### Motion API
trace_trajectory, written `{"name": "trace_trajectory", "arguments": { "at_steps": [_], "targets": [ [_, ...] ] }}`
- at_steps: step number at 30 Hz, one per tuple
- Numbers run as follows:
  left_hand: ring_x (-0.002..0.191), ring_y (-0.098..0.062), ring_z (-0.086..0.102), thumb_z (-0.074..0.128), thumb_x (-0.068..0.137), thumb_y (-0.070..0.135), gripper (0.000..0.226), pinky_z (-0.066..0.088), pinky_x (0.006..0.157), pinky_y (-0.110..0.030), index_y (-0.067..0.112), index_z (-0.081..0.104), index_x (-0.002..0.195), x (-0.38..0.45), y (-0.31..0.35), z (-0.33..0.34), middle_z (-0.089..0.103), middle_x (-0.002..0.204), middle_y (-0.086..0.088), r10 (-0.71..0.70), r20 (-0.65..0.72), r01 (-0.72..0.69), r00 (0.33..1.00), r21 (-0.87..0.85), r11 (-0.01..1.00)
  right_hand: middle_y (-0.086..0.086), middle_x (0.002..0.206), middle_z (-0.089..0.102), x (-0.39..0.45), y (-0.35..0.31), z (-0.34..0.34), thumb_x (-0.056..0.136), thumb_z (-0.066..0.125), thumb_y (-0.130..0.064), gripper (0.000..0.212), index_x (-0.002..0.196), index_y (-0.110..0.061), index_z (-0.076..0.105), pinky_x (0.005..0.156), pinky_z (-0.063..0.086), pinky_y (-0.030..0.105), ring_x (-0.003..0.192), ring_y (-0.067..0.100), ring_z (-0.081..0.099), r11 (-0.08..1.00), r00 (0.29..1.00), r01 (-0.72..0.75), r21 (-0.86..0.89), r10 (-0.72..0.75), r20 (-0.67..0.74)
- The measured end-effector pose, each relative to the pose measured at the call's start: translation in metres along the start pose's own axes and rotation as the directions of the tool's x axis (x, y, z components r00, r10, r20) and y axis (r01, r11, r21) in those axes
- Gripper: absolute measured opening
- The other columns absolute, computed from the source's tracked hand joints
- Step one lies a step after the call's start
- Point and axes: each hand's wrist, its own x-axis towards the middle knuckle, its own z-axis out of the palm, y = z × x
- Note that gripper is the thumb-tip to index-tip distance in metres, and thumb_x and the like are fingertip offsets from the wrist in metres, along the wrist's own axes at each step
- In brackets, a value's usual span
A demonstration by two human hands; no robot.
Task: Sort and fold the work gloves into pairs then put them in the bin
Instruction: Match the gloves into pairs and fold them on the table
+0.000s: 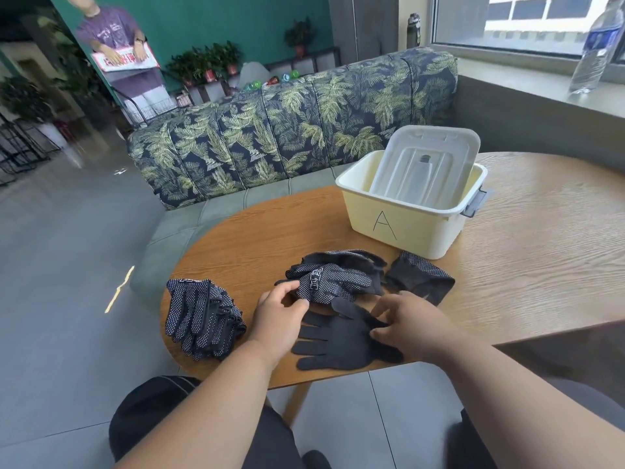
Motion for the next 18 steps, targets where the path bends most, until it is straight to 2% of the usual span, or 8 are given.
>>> {"name": "trace_trajectory", "arguments": {
  "at_steps": [2,5,10,13,16,18],
  "targets": [
    [0.103,-0.007,0.054,0.066,0.087,0.027,0.051,0.043,0.095,-0.029,0.047,0.058,0.133,0.003,-0.002,0.005,0.047,0.127,0.008,0.032,-0.013,-0.030,0.999,0.106,0.994,-0.009,0.102,0.055,0.002,0.000,0.001,0.078,0.079,-0.049,0.028,0.102,-0.044,0.067,0.080,0.045,0.028,0.093,0.016,0.057,1.000,1.000,0.001,-0.021,-0.001,-0.004],
    [0.107,-0.014,0.056,0.065,0.090,0.017,0.050,0.047,0.102,-0.033,0.039,0.061,0.135,0.008,-0.002,0.011,0.051,0.125,0.004,0.038,-0.054,-0.033,0.998,0.092,0.995,-0.008,0.105,0.056,0.005,0.002,0.003,0.077,0.080,-0.048,0.030,0.103,-0.044,0.067,0.079,0.044,0.028,0.095,0.016,0.058,1.000,1.000,0.001,-0.016,-0.001,-0.006],
    [0.118,-0.010,0.057,0.058,0.095,0.011,0.041,0.044,0.103,-0.027,0.025,0.066,0.134,0.007,0.009,0.008,0.056,0.130,0.008,0.052,-0.147,-0.058,0.988,-0.037,0.998,-0.009,0.104,0.056,0.006,0.004,0.003,0.077,0.080,-0.045,0.032,0.106,-0.043,0.067,0.081,0.048,0.029,0.096,0.016,0.060,1.000,1.000,0.000,0.003,0.000,-0.007],
    [0.110,-0.004,0.060,0.059,0.098,0.021,0.034,0.049,0.102,-0.031,0.026,0.069,0.130,0.002,0.016,0.003,0.063,0.123,0.011,0.069,-0.243,-0.088,0.968,-0.068,0.994,-0.008,0.105,0.057,0.006,0.004,0.003,0.077,0.080,-0.045,0.033,0.106,-0.043,0.067,0.082,0.050,0.029,0.096,0.015,0.062,1.000,1.000,-0.001,0.026,0.002,-0.007],
    [0.094,0.016,0.063,0.066,0.098,0.030,0.023,0.048,0.086,-0.012,0.026,0.075,0.119,-0.005,0.026,-0.006,0.070,0.105,0.020,0.042,-0.368,-0.122,0.929,-0.197,0.973,-0.009,0.106,0.057,0.006,0.005,0.003,0.077,0.080,-0.045,0.033,0.106,-0.044,0.065,0.082,0.049,0.029,0.096,0.015,0.061,1.000,1.000,-0.001,0.027,0.001,-0.001],
    [0.083,0.021,0.062,0.070,0.097,0.027,0.017,0.045,0.075,-0.002,0.025,0.076,0.112,-0.007,0.035,-0.012,0.070,0.093,0.024,0.004,-0.437,-0.146,0.899,-0.292,0.945,-0.009,0.106,0.057,0.005,0.004,0.002,0.077,0.080,-0.044,0.031,0.104,-0.045,0.064,0.083,0.050,0.029,0.096,0.016,0.062,1.000,1.000,-0.002,0.029,0.002,-0.001]
  ]
}}
